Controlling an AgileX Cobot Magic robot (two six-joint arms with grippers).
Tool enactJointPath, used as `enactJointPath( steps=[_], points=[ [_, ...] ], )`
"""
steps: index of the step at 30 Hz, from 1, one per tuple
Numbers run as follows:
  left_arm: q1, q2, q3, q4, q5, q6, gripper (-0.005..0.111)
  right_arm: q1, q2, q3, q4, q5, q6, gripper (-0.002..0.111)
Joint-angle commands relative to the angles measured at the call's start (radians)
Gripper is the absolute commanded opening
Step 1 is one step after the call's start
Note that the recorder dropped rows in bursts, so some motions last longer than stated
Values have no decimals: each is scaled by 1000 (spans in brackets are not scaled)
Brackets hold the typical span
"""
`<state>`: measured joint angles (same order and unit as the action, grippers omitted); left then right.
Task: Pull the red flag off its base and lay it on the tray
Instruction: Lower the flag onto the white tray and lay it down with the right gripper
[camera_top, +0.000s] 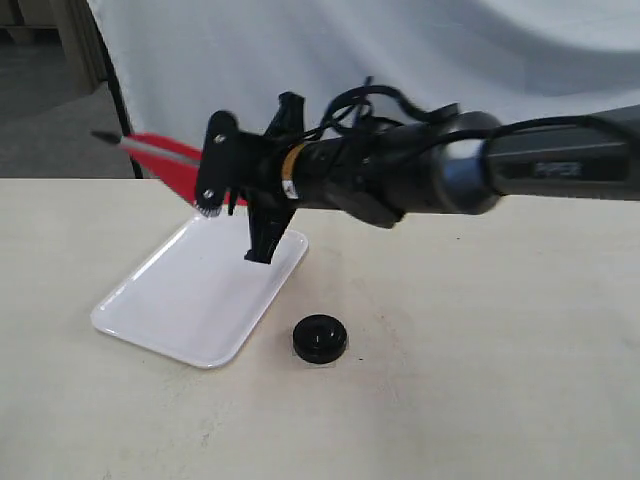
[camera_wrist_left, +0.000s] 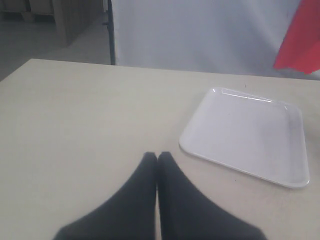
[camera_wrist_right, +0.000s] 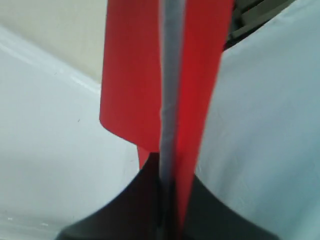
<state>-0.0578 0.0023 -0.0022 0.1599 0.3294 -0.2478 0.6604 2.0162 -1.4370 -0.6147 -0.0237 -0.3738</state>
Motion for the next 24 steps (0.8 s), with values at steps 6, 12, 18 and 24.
enactJointPath(
  steps=[6,12,18,24],
  points=[
    [-4,-2,2,0,-5,5,0,99,301,-321,-310,367,-85,-1],
    [-4,-2,2,0,-5,5,0,127,381,-353,-497,385,-60,-1],
    [-4,-2,2,0,-5,5,0,127,419,-353,-590,387,-55,-1],
    [-4,-2,2,0,-5,5,0,127,421,-353,-590,381,-15,4]
  ],
)
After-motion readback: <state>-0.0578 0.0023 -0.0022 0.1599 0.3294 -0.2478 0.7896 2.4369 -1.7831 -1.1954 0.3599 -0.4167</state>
